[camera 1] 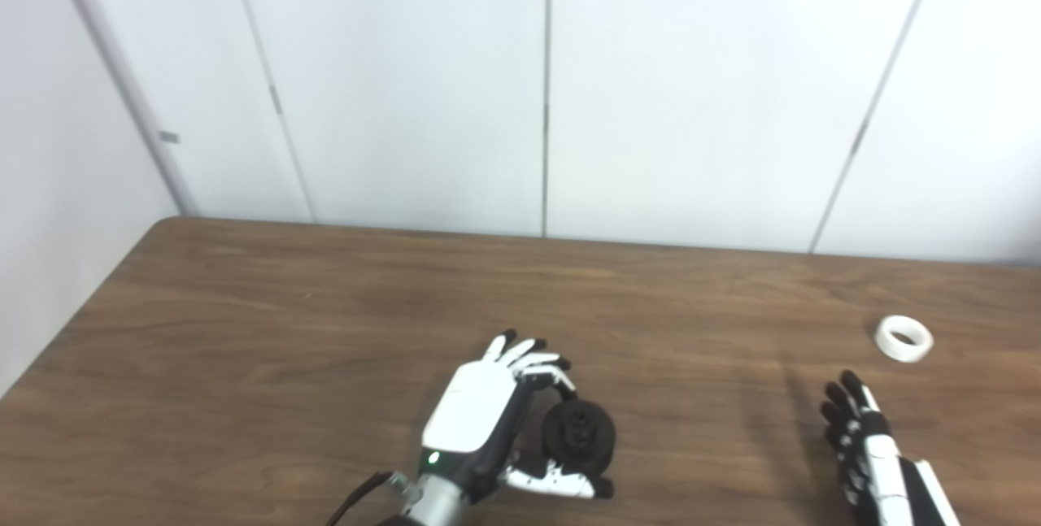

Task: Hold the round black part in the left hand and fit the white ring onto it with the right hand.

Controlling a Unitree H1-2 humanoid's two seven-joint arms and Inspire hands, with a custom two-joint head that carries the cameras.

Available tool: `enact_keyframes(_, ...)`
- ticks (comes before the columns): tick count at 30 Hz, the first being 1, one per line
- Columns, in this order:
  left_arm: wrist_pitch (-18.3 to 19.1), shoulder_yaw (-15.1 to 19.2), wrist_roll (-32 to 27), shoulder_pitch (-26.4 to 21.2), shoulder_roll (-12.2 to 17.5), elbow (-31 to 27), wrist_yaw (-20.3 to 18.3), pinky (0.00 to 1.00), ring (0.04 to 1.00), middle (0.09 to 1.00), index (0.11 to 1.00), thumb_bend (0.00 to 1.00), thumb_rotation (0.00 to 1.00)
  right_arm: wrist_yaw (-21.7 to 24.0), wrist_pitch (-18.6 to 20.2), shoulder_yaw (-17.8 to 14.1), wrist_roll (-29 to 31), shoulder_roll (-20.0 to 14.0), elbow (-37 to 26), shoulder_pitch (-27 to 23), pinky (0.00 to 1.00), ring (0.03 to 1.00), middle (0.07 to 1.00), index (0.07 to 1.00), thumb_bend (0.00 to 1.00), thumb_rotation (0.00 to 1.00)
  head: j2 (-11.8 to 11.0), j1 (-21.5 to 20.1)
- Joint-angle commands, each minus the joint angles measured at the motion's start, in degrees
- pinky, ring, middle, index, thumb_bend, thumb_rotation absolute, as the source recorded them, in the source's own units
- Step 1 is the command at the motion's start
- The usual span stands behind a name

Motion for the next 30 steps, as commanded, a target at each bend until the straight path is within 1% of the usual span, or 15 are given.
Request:
enact_keyframes(1,-1.6,0.3,0.2,0.2,0.3,-0.8,0.9,1.00,0.909,0.796,0.482,0.52,0.06,-0.4,-0.5,0.6,-0.4,1.9,-1.9,0.4,1.00,0.961,0.967,0.995,0.54,1.00,0.2,-0.3)
enact_keyframes(5,-3.3,0.3,0.0,1.8,0.8,-0.1,1.2,1.00,0.906,0.796,0.483,0.52,0.05,-1.3,0.3,1.2,-1.3,2.0,-2.7,0.4,1.00,0.961,0.964,0.991,0.56,1.00,1.1,-2.0)
enact_keyframes(8,-4.4,0.5,-0.1,2.7,0.9,0.7,1.6,1.00,0.900,0.793,0.483,0.52,0.05,-1.7,0.9,1.7,-1.9,1.9,-3.5,0.5,1.00,0.955,0.957,0.987,0.56,1.00,1.7,-3.0)
enact_keyframes(13,-4.8,0.7,0.0,3.5,0.9,1.8,1.5,1.00,0.905,0.797,0.483,0.52,0.05,-2.1,1.7,2.0,-2.0,2.0,-4.6,0.5,1.00,0.956,0.955,0.982,0.55,1.00,2.4,-3.8)
enact_keyframes(17,-5.9,0.8,0.6,3.8,0.7,3.3,3.2,1.00,0.911,0.798,0.484,0.52,0.05,-2.4,2.6,2.2,-2.3,2.0,-5.1,0.4,1.00,0.955,0.954,0.981,0.55,1.00,3.0,-4.1)
enact_keyframes(21,-7.3,0.9,0.8,4.1,0.4,4.7,5.1,1.00,0.902,0.791,0.484,0.52,0.05,-2.3,3.0,1.9,-2.1,1.8,-5.6,0.3,1.00,0.953,0.952,0.982,0.56,1.00,3.6,-4.4)
enact_keyframes(27,-7.5,1.0,1.2,4.3,-0.1,5.7,5.6,1.00,0.899,0.788,0.484,0.52,0.05,-2.3,3.0,1.0,-2.0,0.8,-5.9,0.5,1.00,0.948,0.949,0.974,0.56,1.00,3.7,-4.6)
enact_keyframes(28,-7.5,1.0,1.4,4.3,-0.2,6.0,5.8,1.00,0.900,0.788,0.484,0.52,0.05,-2.2,2.9,0.7,-1.8,0.6,-6.0,0.5,1.00,0.950,0.948,0.972,0.57,0.99,3.7,-4.7)
enact_keyframes(30,-7.5,0.9,1.8,4.4,-0.4,6.3,6.0,1.00,0.902,0.787,0.484,0.52,0.05,-2.0,3.2,0.1,-1.7,0.1,-6.1,0.3,1.00,0.949,0.943,0.965,0.56,0.97,3.6,-4.8)
